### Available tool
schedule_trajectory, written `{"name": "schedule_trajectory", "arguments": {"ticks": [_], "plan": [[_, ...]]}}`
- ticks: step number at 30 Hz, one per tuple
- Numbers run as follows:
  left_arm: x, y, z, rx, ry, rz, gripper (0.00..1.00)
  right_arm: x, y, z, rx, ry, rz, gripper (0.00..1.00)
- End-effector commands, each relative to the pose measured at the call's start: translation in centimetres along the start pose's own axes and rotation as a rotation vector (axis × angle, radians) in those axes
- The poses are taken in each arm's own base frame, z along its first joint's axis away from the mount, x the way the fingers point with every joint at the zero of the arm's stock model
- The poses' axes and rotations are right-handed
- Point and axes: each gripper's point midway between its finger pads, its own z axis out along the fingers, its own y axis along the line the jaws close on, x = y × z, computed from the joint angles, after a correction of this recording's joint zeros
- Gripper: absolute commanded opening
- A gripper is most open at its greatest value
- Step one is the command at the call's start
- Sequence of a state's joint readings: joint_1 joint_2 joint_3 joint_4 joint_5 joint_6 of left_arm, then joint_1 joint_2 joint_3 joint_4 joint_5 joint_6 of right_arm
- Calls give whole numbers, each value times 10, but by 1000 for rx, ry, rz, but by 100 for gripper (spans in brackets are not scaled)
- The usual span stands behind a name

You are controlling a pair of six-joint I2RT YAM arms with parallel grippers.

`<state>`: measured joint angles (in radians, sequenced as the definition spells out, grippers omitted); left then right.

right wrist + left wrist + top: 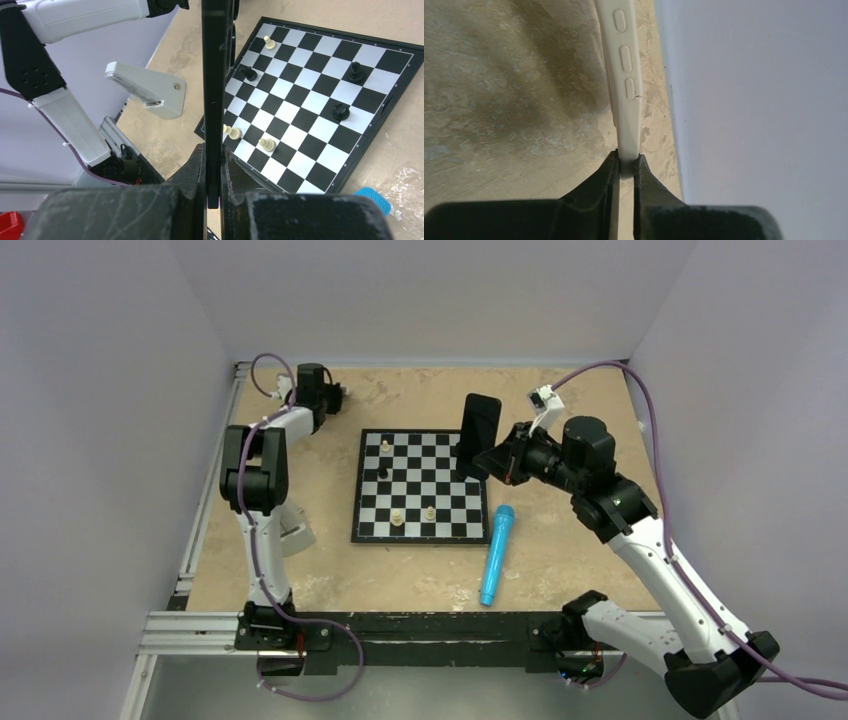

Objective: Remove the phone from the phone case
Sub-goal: Place the phone case at the center of the board.

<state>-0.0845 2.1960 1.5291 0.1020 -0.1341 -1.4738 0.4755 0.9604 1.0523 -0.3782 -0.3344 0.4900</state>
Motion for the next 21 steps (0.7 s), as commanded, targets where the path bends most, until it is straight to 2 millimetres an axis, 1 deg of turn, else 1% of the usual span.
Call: {"name": "schedule_trajectory", "arguments": {"ticks": [1, 2, 3, 4, 6, 7, 8, 11, 12, 14, 15, 17, 20, 21], "plan": [[-3, -13, -2, 7, 96, 17, 18, -34, 34, -17, -132, -143, -24, 0], [-4, -16, -9, 2, 98, 30, 27, -33, 35, -18, -138, -145, -22, 0], [-5, -12, -17, -24, 100, 45, 37, -32, 34, -17, -136, -143, -20, 0], [-8, -14, -24, -24, 95, 50, 47, -31, 33, -17, -136, -138, -21, 0], [-14, -22, -38, -2, 88, 50, 62, -30, 34, -14, -147, -130, -21, 0], [-16, -28, -44, 10, 88, 54, 73, -30, 36, -14, -162, -130, -19, 0], [-15, -30, -50, 12, 105, 60, 76, -29, 38, -12, -175, -130, -13, 0], [-15, -44, -74, 31, 134, 80, 79, -29, 38, -8, -188, -134, 28, 0], [-13, -49, -82, 42, 149, 85, 81, -28, 36, -7, -184, -139, 44, 0], [-10, -57, -100, 49, 187, 104, 82, -30, 28, -2, -153, -154, 85, 0], [-9, -63, -110, 65, 203, 114, 82, -32, 21, 0, -125, -162, 111, 0], [1, -79, -139, 117, 242, 148, 82, -38, 3, 7, -63, -186, 179, 0], [18, -89, -179, 196, 303, 219, 82, -52, -29, 20, -17, -232, 298, 0], [25, -89, -191, 215, 333, 246, 82, -57, -46, 25, 4, -252, 344, 0]]}}
